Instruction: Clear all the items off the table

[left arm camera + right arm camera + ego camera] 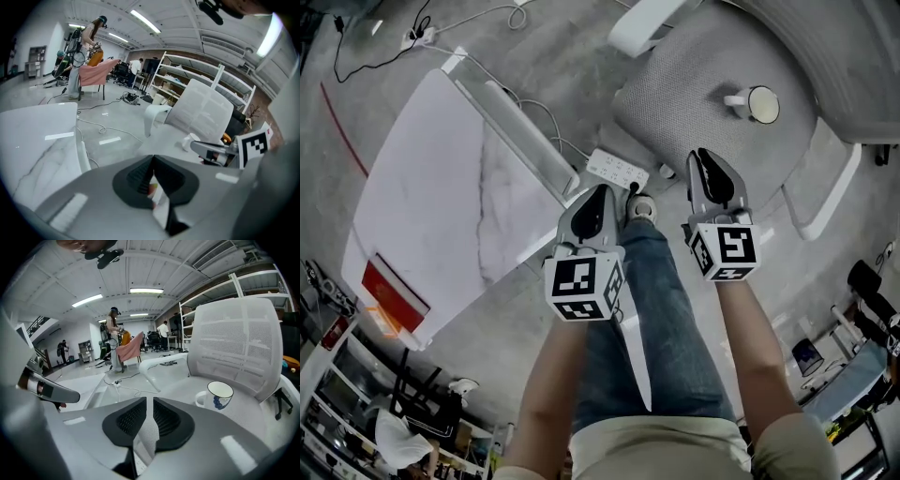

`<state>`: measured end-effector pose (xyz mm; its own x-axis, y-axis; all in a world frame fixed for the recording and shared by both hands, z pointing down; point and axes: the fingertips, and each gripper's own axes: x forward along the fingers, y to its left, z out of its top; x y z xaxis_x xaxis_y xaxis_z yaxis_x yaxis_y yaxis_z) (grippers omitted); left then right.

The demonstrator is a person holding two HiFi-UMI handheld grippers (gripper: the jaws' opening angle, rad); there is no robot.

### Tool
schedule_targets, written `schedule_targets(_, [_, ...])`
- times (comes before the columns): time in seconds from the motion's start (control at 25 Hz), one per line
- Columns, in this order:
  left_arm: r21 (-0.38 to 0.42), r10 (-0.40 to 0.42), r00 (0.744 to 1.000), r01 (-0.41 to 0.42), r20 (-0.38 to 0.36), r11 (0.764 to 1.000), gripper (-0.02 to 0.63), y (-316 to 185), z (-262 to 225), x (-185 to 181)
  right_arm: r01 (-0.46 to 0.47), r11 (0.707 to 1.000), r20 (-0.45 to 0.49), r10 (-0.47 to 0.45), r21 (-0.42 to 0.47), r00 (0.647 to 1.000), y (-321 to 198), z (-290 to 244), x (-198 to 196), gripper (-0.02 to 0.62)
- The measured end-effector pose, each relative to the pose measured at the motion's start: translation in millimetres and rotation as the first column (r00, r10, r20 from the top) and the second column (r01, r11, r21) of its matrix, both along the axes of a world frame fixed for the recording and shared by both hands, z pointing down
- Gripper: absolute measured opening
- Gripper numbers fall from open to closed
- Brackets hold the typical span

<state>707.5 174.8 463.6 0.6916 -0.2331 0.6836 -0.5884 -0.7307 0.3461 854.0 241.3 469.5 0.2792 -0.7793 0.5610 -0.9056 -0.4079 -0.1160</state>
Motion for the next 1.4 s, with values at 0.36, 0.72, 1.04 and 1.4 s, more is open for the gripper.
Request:
schedule_targets(0.36, [0.013,-0.035,0.999,0.035,-0.017,0.999,0.009,-10,-15,-36,0.071,0.997,-0.016,-0.071,0.022,0.997,-22,-23,-44,0.000])
schedule_targets(0.72, [0.016,-0.102,0.994,0.103,-0.040,0.995,0.009,-18,-27,-65,0.164,0.986,0.003,-0.164,0.031,0.986,-37,-38,-92,0.000])
schedule_targets(1.04, [0.029,-0.183,0.981,0.185,-0.056,0.982,0.009,-29,-42,-112,0.280,0.959,0.012,-0.281,0.043,0.960,-63,-53,-151,0.000])
schedule_targets(1.4, [0.049,-0.331,0.942,0.333,-0.053,0.942,0.009,-54,-63,-213,0.449,0.892,0.008,-0.450,0.061,0.893,-103,-75,-246,0.000])
